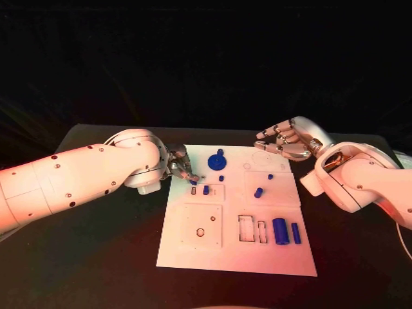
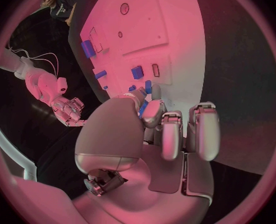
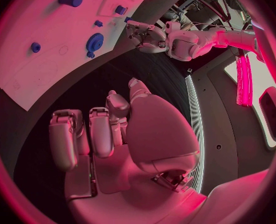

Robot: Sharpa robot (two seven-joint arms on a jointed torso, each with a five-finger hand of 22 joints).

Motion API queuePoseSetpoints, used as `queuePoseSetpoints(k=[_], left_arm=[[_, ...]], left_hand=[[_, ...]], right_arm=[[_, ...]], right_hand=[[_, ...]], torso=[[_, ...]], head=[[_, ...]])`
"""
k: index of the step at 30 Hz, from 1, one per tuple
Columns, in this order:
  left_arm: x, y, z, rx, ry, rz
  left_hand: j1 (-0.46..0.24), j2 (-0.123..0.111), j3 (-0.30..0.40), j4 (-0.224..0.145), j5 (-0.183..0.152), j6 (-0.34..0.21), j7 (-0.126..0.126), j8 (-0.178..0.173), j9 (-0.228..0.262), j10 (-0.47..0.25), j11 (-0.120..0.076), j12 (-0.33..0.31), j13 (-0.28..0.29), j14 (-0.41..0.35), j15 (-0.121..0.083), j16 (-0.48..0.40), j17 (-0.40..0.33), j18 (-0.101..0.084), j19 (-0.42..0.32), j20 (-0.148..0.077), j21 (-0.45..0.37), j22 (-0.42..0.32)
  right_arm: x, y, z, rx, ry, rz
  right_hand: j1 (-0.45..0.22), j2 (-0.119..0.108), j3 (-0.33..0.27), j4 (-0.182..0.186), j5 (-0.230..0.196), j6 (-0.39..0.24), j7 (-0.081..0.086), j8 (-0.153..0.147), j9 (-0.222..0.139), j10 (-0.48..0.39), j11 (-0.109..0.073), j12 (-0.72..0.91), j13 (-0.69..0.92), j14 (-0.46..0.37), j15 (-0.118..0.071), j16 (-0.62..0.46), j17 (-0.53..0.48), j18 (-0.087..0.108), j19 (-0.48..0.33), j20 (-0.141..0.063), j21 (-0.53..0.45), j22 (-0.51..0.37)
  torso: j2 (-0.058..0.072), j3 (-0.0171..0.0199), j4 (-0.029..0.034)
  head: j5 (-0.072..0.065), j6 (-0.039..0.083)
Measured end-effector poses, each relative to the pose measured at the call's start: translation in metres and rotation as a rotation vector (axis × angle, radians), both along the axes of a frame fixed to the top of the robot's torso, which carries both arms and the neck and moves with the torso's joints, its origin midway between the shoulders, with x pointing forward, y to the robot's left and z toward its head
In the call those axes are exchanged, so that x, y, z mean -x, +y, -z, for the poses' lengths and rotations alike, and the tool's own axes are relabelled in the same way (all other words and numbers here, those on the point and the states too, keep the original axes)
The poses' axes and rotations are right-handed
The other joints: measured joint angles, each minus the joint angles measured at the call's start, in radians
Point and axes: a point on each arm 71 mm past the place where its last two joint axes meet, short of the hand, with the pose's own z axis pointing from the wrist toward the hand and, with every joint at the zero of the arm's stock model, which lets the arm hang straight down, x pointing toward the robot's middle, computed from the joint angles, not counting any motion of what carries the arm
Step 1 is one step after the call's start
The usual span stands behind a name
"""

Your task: Assemble the parts on the task board

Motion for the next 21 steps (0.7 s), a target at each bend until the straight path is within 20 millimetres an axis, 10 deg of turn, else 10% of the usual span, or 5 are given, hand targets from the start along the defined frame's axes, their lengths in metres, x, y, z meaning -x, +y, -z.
queuePoseSetpoints(k=[21], left_arm=[[0.009,0.001,0.011,-0.047,-0.032,0.022]], left_hand=[[-0.011,-0.011,0.018,-0.002,-0.003,0.0,-0.004,0.0,0.001,0.0,0.0,0.003,0.0,0.0,0.0,0.0,0.001,0.0,0.0,0.0,0.004,0.0]], right_arm=[[0.0,0.0,0.001,0.0,0.003,0.0]], right_hand=[[0.0,0.0,0.0,0.0,0.0,0.0,0.0,0.0,0.0,0.0,0.0,0.0,0.0,0.0,0.0,0.0,0.0,0.0,0.0,0.0,0.0,0.0]], torso=[[0.001,-0.0001,0.0003]], head=[[0.002,-0.005]])
